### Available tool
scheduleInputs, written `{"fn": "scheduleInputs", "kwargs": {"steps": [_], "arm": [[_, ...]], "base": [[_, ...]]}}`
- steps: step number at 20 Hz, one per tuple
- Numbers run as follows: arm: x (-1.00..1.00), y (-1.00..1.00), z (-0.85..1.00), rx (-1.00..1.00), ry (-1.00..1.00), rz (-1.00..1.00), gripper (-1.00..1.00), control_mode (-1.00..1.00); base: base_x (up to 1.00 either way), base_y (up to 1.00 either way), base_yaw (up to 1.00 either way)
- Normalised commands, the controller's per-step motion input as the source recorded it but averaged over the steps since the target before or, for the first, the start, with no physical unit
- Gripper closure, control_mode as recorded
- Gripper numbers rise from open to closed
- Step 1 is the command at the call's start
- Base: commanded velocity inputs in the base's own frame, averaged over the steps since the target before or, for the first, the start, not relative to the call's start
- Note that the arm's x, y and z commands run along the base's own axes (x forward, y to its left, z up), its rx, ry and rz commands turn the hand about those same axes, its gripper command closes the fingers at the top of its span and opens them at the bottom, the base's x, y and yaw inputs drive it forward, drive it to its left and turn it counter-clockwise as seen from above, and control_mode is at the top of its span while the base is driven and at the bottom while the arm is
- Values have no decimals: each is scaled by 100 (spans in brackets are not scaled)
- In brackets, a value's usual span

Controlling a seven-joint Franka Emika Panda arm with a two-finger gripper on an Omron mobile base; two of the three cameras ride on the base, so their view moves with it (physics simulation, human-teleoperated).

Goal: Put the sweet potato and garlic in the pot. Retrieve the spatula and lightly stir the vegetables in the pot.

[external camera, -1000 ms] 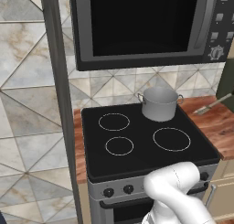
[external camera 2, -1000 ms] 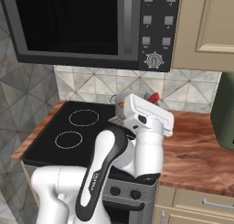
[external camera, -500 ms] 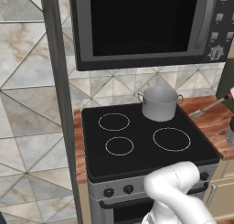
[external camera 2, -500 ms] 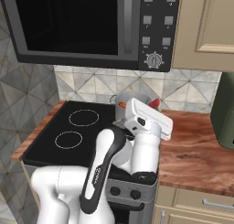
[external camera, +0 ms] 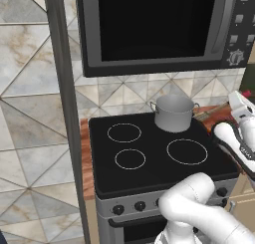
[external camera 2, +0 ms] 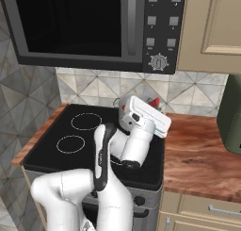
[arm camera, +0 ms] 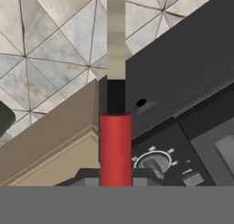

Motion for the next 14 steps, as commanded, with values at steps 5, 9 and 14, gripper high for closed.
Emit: {"fn": "scheduleInputs", "kwargs": {"steps": [5, 9, 14], "arm": [[48, 2, -18, 5, 0, -13, 100, -100], [18, 0, -1, 13, 6, -6, 100, -100], [3, 3, 0, 16, 8, -5, 100, -100]], "base": [[0, 0, 0], [0, 0, 0], [0, 0, 0]]}}
